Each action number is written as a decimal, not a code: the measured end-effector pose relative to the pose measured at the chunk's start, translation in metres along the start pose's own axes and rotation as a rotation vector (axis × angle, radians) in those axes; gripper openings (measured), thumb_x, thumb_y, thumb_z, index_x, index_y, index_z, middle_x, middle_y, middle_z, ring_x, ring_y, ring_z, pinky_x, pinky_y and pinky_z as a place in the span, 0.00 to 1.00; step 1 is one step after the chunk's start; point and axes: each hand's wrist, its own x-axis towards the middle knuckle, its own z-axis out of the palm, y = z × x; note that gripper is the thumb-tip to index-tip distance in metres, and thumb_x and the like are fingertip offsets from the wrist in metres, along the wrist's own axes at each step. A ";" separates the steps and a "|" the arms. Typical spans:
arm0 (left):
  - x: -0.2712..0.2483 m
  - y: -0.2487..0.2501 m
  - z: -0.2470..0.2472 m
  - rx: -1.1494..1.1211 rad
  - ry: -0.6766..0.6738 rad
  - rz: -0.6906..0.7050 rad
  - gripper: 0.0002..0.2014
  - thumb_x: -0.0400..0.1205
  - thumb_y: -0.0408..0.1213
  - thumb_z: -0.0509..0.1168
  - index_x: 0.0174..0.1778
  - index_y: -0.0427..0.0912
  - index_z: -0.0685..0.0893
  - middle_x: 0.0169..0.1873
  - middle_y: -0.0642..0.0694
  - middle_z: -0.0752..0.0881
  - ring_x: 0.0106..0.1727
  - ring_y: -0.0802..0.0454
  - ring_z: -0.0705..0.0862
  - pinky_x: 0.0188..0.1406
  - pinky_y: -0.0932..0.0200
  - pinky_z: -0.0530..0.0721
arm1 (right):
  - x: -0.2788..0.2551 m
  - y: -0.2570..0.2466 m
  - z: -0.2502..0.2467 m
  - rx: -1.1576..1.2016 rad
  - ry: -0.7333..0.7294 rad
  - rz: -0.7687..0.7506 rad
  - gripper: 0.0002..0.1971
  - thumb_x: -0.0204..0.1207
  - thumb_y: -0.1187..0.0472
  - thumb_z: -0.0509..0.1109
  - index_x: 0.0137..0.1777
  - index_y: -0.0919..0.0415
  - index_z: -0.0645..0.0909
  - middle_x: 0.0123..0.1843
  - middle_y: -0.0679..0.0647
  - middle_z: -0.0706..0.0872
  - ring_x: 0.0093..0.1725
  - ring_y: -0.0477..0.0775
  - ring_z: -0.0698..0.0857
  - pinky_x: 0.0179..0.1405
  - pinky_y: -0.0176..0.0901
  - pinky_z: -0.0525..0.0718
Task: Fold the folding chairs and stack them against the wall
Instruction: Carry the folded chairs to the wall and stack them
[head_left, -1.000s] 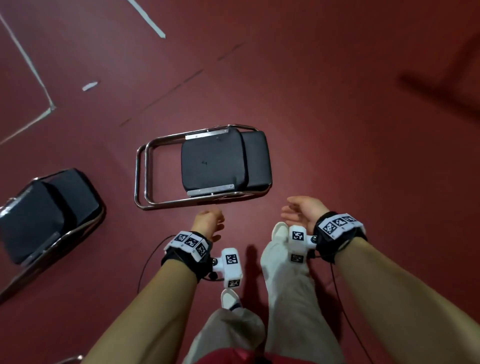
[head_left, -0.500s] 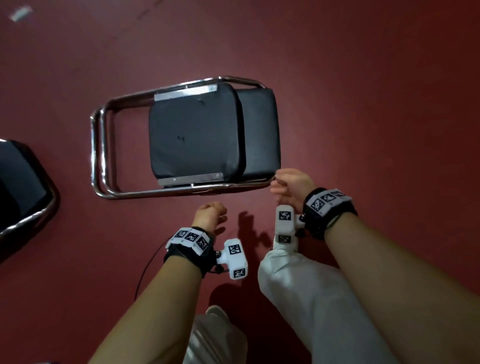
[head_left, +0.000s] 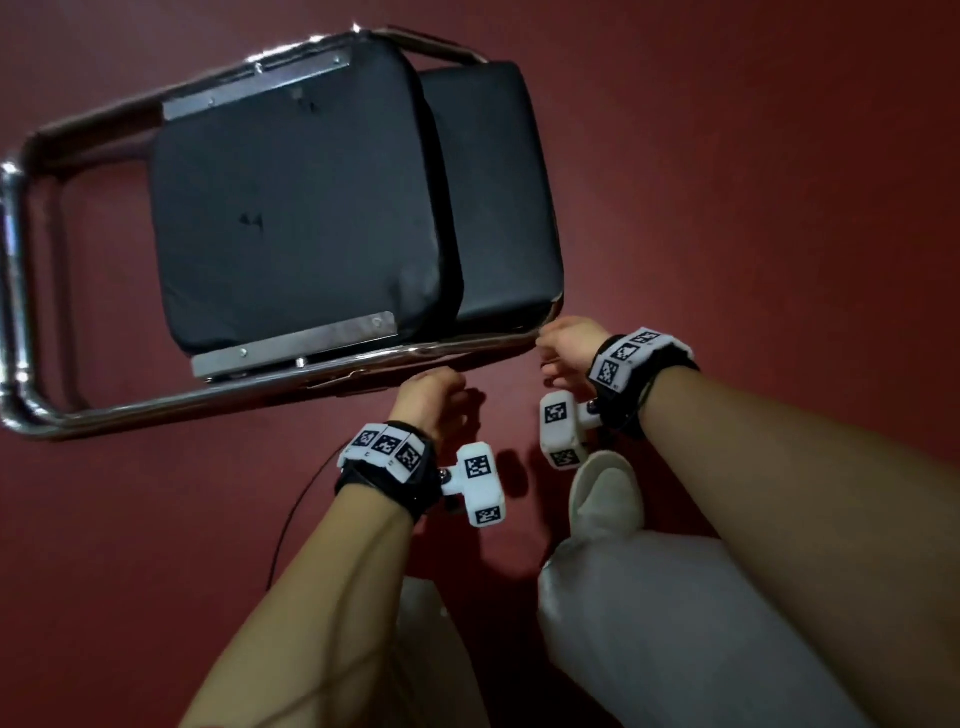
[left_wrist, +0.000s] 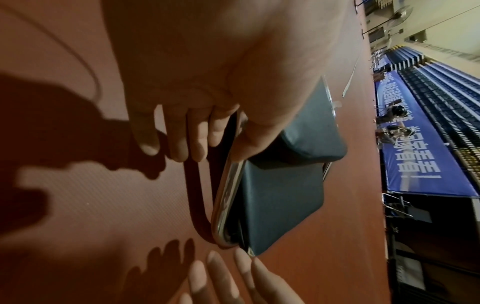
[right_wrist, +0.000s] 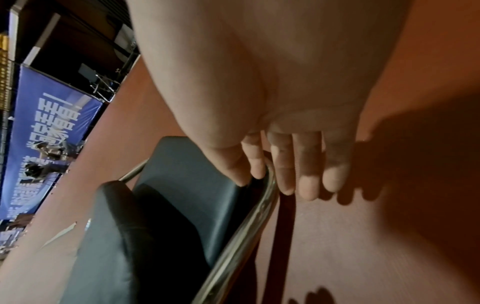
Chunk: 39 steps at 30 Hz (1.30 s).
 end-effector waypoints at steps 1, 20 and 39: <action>0.009 -0.002 0.004 -0.001 -0.029 -0.018 0.05 0.84 0.31 0.62 0.43 0.42 0.78 0.22 0.50 0.86 0.30 0.51 0.79 0.26 0.65 0.79 | 0.005 0.004 0.000 -0.025 0.008 0.006 0.08 0.82 0.62 0.62 0.41 0.53 0.72 0.26 0.54 0.69 0.24 0.49 0.66 0.26 0.38 0.65; 0.056 -0.005 0.013 -0.436 -0.282 0.026 0.09 0.86 0.43 0.62 0.41 0.50 0.81 0.46 0.50 0.88 0.58 0.49 0.84 0.72 0.48 0.75 | -0.006 0.070 -0.016 0.007 0.081 0.083 0.10 0.83 0.62 0.63 0.39 0.57 0.73 0.33 0.56 0.76 0.31 0.56 0.77 0.38 0.46 0.76; -0.018 -0.016 -0.068 -0.179 -0.258 0.219 0.08 0.83 0.42 0.62 0.44 0.43 0.83 0.41 0.45 0.88 0.38 0.47 0.89 0.50 0.55 0.87 | -0.028 0.063 0.007 0.320 0.033 -0.025 0.24 0.87 0.42 0.57 0.74 0.57 0.66 0.48 0.62 0.81 0.57 0.67 0.83 0.66 0.68 0.77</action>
